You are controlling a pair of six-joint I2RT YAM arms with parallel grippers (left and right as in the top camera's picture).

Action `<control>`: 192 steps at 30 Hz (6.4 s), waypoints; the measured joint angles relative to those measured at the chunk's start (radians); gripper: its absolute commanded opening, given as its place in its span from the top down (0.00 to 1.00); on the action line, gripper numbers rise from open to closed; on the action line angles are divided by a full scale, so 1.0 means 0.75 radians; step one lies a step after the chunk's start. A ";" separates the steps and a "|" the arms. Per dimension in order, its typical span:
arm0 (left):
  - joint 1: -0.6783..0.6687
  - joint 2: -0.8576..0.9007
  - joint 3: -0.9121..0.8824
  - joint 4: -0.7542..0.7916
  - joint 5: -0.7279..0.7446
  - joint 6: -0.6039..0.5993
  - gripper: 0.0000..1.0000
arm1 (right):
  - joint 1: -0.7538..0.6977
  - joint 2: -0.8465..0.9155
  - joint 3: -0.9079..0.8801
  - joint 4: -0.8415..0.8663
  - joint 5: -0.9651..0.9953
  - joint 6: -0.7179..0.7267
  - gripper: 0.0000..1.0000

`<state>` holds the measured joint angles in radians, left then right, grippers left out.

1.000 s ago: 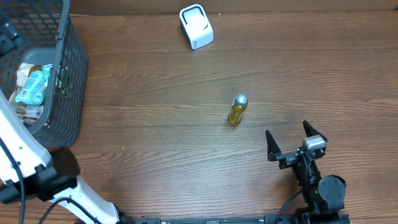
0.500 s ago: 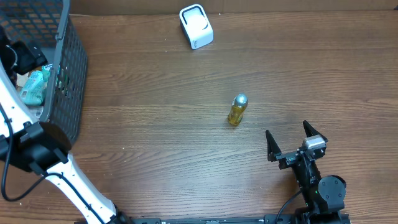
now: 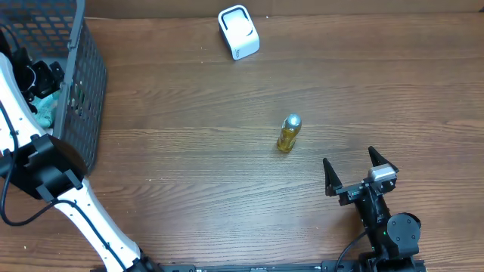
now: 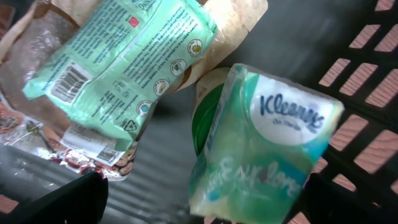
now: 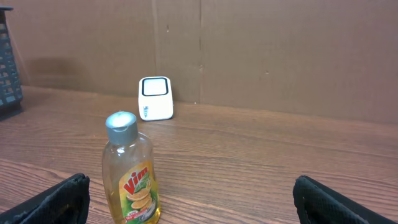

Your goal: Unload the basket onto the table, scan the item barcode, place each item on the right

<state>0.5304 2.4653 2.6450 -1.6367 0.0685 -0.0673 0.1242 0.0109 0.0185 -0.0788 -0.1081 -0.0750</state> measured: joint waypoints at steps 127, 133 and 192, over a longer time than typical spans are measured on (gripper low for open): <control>-1.310 -0.554 -1.226 0.620 -0.054 -0.768 0.67 | 0.000 0.001 0.000 -0.001 0.000 0.000 0.00; -1.325 -0.554 -1.327 0.676 -0.057 -0.972 0.62 | 0.000 0.000 0.000 -0.001 0.000 0.000 0.00; -1.424 -0.554 -1.334 0.678 -0.066 -0.594 0.00 | 0.000 0.000 0.000 0.000 -0.001 0.000 0.00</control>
<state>-0.5373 2.0495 1.6447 -1.1282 0.0189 -0.5125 0.1242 0.0109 0.0185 -0.0788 -0.1085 -0.0750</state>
